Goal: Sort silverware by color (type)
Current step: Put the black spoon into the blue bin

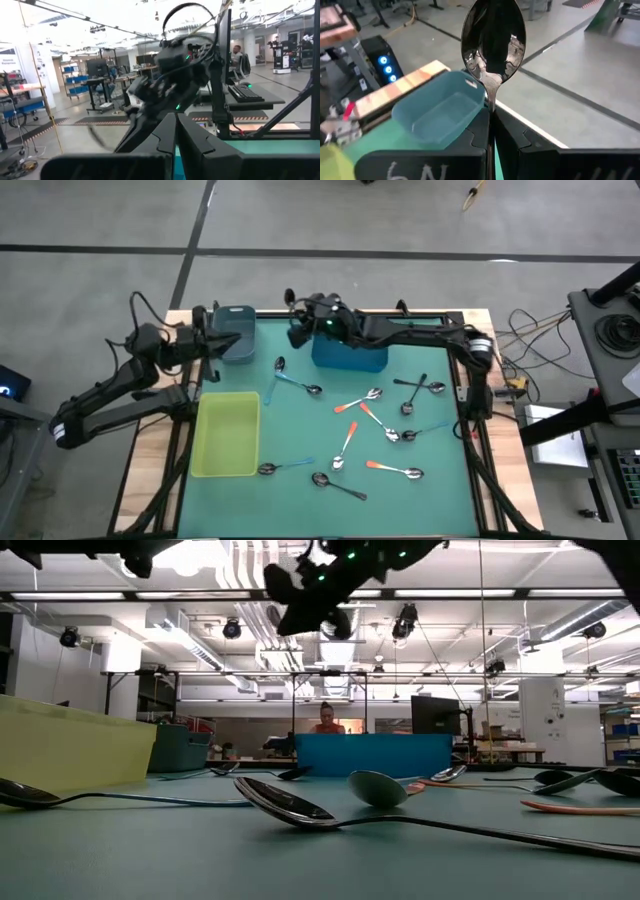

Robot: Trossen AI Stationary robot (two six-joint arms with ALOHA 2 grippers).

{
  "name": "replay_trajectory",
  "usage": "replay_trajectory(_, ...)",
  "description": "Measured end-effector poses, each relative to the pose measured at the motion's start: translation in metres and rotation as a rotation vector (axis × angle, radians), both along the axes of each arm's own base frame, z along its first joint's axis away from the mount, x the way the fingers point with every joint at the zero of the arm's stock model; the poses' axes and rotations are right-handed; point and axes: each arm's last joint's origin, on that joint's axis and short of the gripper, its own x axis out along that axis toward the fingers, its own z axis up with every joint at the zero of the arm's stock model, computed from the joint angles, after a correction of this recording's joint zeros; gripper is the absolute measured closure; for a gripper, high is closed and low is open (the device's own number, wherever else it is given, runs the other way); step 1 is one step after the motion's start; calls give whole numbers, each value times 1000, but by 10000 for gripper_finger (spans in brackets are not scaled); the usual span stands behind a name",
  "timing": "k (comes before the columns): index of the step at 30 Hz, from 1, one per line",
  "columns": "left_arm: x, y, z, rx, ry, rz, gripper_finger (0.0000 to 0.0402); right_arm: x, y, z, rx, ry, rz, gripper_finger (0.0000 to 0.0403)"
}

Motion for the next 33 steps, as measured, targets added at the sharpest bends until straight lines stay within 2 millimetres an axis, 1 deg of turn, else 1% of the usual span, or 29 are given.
replay_trajectory(5, -7, -4, 1, 10, -9, 0, 402, 34, -18, -17, 14, -29, -18, 394)
replay_trajectory(11, -13, -8, 1, 20, -15, 2, 402, 77, -34, -33, 41, -93, 43, 394)
replay_trajectory(16, -17, -11, 1, 24, -22, 2, 402, 101, -45, -44, 49, -153, 74, 394)
replay_trajectory(19, -20, -12, 1, 36, -23, 4, 402, 108, -49, -53, 44, -220, 76, 394)
replay_trajectory(25, -25, -15, 1, 58, -31, 7, 402, 112, -56, -67, 110, -320, 47, 394)
replay_trajectory(29, -27, -17, 2, 64, -40, 8, 402, 116, -57, -74, 138, -393, 62, 394)
replay_trajectory(33, -27, -17, 2, 63, -39, 8, 402, 122, -55, -84, 193, -501, 94, 394)
